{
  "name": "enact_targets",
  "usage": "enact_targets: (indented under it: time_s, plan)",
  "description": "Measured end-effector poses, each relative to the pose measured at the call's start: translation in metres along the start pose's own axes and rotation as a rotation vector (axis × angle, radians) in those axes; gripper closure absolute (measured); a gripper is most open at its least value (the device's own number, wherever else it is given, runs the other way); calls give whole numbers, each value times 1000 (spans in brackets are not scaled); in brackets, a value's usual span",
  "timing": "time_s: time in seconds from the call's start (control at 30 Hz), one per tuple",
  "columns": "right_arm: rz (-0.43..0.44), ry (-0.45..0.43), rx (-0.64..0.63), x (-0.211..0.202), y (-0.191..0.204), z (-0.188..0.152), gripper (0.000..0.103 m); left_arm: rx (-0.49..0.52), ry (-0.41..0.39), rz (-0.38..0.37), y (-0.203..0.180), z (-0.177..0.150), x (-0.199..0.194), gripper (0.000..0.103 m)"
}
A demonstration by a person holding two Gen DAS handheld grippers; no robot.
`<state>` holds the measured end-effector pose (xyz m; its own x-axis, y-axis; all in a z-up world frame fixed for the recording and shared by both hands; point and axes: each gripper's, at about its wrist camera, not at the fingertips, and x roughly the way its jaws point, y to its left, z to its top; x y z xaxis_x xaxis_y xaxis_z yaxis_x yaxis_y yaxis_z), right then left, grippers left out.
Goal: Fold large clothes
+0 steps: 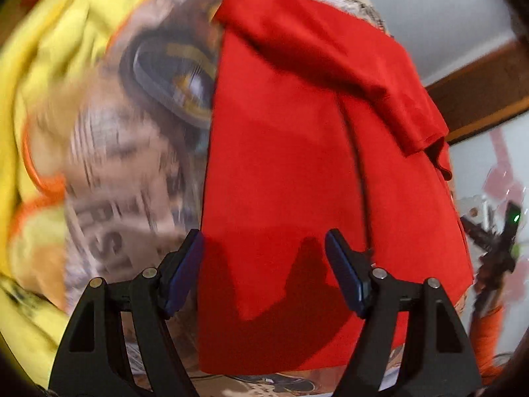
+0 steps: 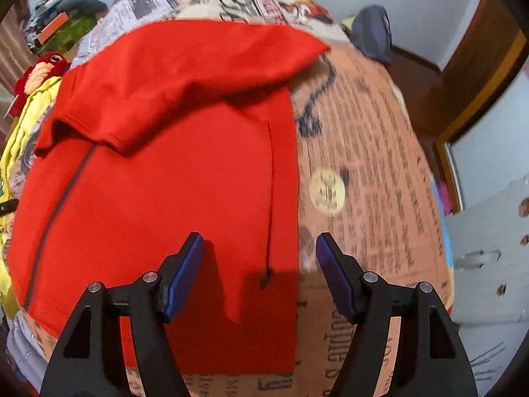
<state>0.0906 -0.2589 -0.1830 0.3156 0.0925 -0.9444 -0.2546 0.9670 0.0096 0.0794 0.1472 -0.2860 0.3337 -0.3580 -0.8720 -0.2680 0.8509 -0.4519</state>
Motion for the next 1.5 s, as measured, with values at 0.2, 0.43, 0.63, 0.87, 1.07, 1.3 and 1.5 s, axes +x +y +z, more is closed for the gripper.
enact_targets:
  time_s: [0.2,0.43,0.63,0.87,1.07,1.3,1.5]
  plan:
    - [71,36,36,4,-13,-10,36,-74,11,-67,22,-13,10,29]
    - [160,28,110,14,-23,-7,33,-116,1,-169,19,-11,20,28]
    - [265,12,177,24,-23,5,37,-49,-34,-206,-6,-15,12,59]
    - [319,5,146,21,3,17,89,0,-63,-191,-29,3,0,97]
    - [383,-94,99,-8,15,36,91,63,-143,-166,-52,15,-26,97]
    - [421,-199,132,-31,6,66,91,68,-235,-240,-62,42,-61,98]
    - [423,-238,145,-31,3,107,91,84,-324,-248,-72,84,-83,98]
